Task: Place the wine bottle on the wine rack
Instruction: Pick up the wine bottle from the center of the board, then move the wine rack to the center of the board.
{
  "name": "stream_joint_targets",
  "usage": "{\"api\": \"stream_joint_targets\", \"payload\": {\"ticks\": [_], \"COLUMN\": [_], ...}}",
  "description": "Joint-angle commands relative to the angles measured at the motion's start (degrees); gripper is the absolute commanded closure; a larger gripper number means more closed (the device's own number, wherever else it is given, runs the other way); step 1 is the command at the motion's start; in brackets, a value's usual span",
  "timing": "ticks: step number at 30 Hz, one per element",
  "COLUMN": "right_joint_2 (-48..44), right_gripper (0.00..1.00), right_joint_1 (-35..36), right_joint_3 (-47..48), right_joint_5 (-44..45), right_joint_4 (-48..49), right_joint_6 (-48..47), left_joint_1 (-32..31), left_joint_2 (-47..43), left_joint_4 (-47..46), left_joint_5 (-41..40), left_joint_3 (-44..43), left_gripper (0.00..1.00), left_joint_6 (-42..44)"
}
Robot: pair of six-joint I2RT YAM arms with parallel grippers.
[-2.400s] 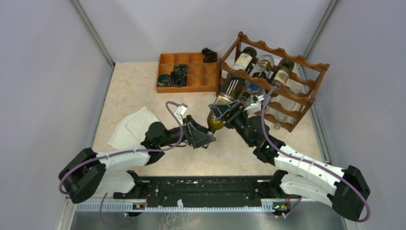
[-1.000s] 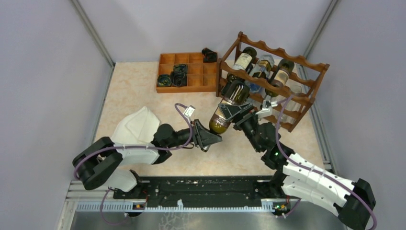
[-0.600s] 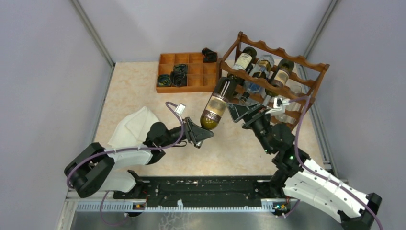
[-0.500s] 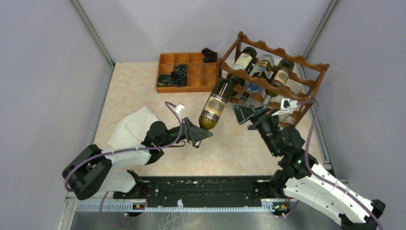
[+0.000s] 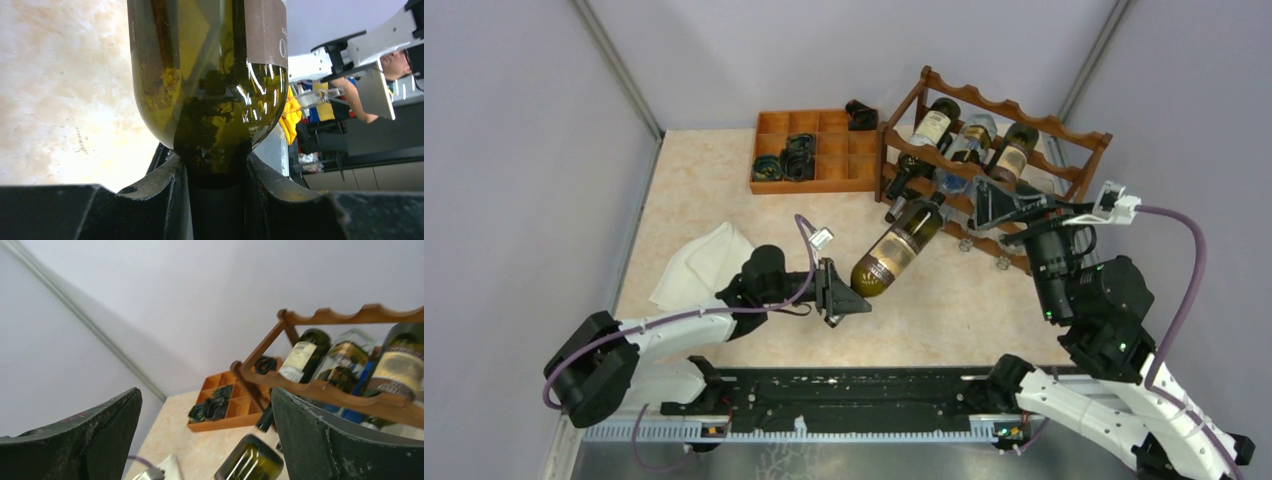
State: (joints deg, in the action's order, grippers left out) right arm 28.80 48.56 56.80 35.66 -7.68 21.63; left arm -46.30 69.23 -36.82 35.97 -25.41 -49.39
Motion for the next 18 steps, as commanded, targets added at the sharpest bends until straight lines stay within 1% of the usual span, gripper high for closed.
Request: {"api": "stream_joint_targets", "payload": {"ticks": [1, 8, 10, 14, 18], "right_joint_2": [4.0, 5.9, 6.2, 8.1, 8.3], "right_gripper": [0.02, 0.02, 0.02, 0.02, 0.02], "right_joint_1": [-0.3, -0.3, -0.3, -0.3, -0.3], "right_joint_3": [6.9, 10.5, 11.1, 13.0, 13.2], "right_joint_5": [8.5, 14.5, 14.8, 14.5, 14.8], "right_joint_4": [-1.1, 5.5, 6.9, 6.7, 8.8], "right_joint_6": [-7.1, -11.7, -12.5, -13.0, -14.2], "left_joint_1": [-3.7, -10.6, -11.8, -13.8, -15.5], "left_joint_2": [-0.2, 9.8, 13.0, 19.4, 25.2], "left_joint_4": [-2.5, 4.3, 6.4, 10.8, 17.6], "left_joint_5": [2.8, -1.8, -3.3, -5.7, -8.1], "left_joint_3": [-7.0, -18.8, -22.2, -29.4, -37.6], "left_gripper": [1.00, 1.00, 1.00, 1.00, 1.00], "left_joint_6": [4.9, 10.5, 11.6, 13.9, 16.5]}}
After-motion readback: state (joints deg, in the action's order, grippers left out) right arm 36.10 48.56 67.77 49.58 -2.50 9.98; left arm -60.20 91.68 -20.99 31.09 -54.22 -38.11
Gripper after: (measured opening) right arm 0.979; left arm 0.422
